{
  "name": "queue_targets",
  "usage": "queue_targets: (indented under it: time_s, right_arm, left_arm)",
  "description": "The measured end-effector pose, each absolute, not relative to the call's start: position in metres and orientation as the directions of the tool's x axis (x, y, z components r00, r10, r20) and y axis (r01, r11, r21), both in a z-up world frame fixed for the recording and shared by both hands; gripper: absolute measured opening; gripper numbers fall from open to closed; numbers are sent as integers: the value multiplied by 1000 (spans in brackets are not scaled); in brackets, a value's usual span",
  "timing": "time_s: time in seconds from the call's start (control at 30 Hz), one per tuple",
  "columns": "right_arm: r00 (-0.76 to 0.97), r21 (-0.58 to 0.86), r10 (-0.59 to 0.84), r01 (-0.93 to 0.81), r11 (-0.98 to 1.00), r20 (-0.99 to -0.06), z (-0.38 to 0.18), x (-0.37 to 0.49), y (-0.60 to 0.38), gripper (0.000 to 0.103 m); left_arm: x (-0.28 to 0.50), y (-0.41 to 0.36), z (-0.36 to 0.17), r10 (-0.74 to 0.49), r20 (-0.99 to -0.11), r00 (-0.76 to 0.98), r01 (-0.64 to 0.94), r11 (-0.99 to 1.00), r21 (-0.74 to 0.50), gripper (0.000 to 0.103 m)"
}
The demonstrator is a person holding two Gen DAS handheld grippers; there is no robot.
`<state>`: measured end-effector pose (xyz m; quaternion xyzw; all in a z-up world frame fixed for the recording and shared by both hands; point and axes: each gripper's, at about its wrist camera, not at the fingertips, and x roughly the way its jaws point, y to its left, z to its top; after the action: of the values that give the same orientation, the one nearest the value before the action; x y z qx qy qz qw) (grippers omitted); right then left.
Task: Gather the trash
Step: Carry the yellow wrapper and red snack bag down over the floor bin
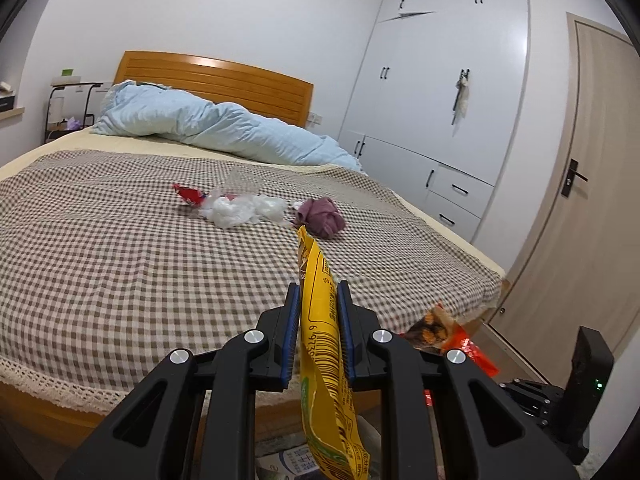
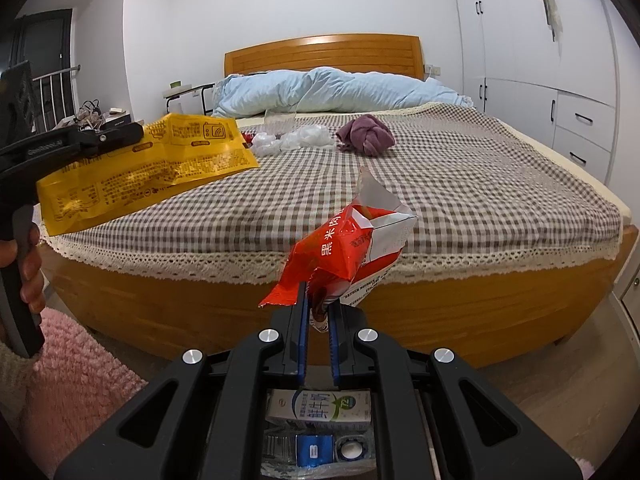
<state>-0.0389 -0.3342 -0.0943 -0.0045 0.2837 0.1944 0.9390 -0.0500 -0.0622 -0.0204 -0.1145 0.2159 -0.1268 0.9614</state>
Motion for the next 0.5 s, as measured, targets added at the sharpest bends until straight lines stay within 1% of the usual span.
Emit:
queue_targets:
  time_s: [0.27, 0.5]
  right_arm:
    - [745, 111, 364, -368, 923, -559, -105, -50, -337, 9]
    - [729, 118, 363, -366, 923, -581, -112, -59, -338, 9]
  left_arm:
    - [-66, -73, -21, -331, -389, 860, 237, 933, -270, 16]
    - [-75, -79, -30, -356, -411, 840, 258, 926, -276, 16]
